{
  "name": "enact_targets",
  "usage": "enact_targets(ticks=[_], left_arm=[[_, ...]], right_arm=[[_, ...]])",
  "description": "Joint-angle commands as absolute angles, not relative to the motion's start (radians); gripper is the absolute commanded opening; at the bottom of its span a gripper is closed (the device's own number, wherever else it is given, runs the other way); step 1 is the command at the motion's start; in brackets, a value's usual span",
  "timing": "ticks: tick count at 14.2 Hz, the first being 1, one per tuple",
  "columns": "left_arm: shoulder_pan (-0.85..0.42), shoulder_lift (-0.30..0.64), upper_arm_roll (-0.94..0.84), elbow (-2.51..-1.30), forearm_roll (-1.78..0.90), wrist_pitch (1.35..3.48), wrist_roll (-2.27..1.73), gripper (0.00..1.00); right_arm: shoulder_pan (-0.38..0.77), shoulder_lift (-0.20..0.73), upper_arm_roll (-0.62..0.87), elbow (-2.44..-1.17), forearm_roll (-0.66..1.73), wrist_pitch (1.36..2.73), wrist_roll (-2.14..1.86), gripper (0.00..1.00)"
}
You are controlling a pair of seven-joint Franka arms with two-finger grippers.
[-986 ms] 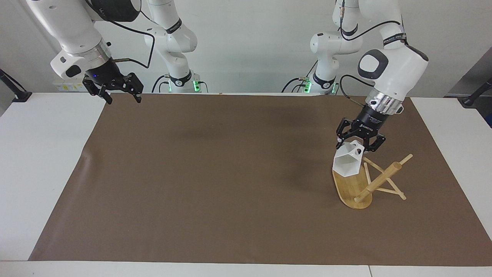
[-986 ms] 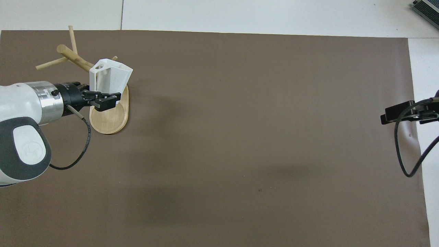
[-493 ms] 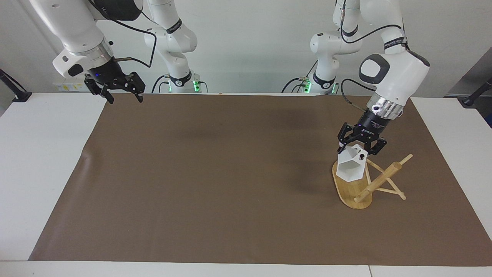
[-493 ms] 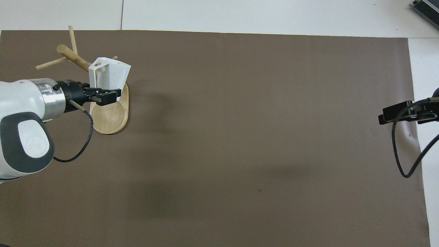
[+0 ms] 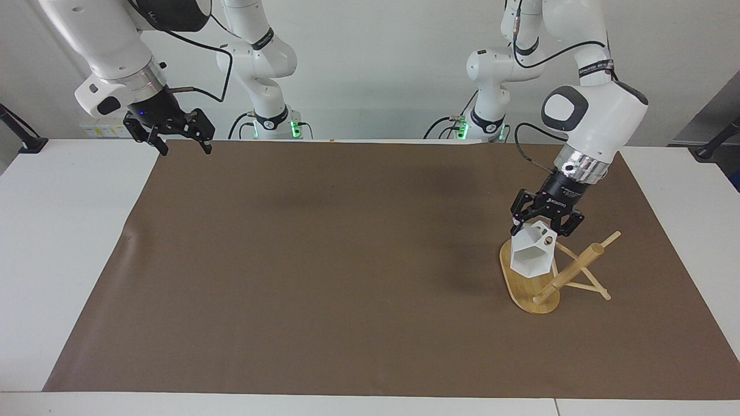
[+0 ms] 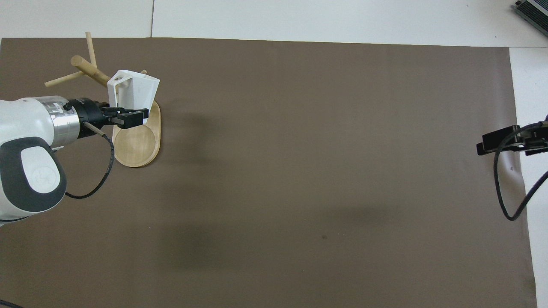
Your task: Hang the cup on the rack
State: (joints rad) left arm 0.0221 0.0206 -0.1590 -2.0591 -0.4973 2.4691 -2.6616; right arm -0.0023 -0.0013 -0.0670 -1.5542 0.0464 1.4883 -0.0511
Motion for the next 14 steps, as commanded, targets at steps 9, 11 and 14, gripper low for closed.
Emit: enact_targets(ticks=[9, 11, 14], left_arm=[[0.071, 0.038, -0.164, -2.036, -0.497, 2.47, -2.77, 0.0], [0.069, 0.041, -0.164, -2.036, -0.497, 2.464, -2.772, 0.0], [0.068, 0.04, -0.166, -2.046, -0.499, 2.462, -2.778, 0.0]], right_arm=[[0.0, -0.017, -0.104, -1.583, 0.029, 1.582, -0.035, 1.0], [-0.003, -0.017, -0.106, -1.583, 0.028, 1.582, -0.041, 1.0], [-0.003, -0.017, -0.107, -1.583, 0.028, 1.58, -0.049, 1.0]])
